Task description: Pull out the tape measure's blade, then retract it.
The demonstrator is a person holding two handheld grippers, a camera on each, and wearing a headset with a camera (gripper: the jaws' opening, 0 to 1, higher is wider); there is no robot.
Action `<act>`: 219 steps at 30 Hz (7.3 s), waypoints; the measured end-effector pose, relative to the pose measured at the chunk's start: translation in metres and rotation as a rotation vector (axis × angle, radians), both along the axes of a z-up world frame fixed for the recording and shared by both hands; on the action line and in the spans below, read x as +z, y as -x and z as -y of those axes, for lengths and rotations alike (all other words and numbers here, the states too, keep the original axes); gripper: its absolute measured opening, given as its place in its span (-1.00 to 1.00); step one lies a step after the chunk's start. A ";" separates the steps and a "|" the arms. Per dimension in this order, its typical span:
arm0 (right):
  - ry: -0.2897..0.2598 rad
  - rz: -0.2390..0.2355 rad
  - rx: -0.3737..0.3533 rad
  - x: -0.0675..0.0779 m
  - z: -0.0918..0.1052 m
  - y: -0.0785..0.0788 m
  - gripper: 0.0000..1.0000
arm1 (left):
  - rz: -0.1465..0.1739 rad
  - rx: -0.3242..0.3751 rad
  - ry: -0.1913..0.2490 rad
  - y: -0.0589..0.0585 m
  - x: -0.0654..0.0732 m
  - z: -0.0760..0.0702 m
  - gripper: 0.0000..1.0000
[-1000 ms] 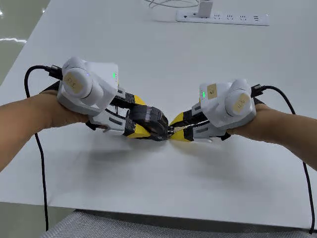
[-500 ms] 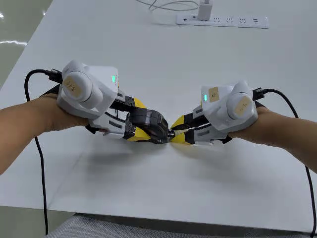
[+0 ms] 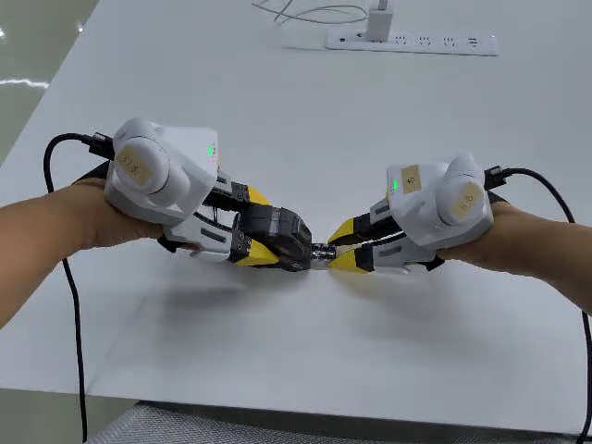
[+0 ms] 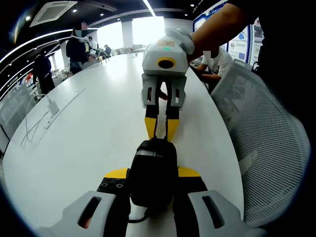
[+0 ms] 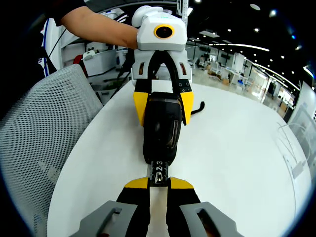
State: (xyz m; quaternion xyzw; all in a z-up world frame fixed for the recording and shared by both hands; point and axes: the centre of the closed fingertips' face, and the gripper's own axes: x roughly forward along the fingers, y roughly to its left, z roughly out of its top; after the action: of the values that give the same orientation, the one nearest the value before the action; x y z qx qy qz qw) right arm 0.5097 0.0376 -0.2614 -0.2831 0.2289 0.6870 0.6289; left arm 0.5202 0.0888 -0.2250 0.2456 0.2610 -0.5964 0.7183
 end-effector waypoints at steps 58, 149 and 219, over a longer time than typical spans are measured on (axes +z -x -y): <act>0.072 0.005 -0.075 0.001 0.083 -0.006 -0.86 | 0.002 0.002 0.014 0.000 0.000 0.001 -0.47; 0.164 -0.019 -0.203 0.000 0.202 -0.014 -0.86 | 0.006 0.004 0.022 0.000 0.000 0.002 -0.46; 0.042 -0.114 -0.546 0.017 0.207 -0.015 -0.20 | -0.016 0.392 0.042 -0.004 0.004 -0.020 0.33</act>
State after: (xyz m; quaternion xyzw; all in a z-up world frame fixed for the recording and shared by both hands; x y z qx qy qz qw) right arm 0.5250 -0.1690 -0.2445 -0.1847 0.3458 0.5020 0.7709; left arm 0.5244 0.1088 -0.2215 0.1706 0.2970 -0.4522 0.8235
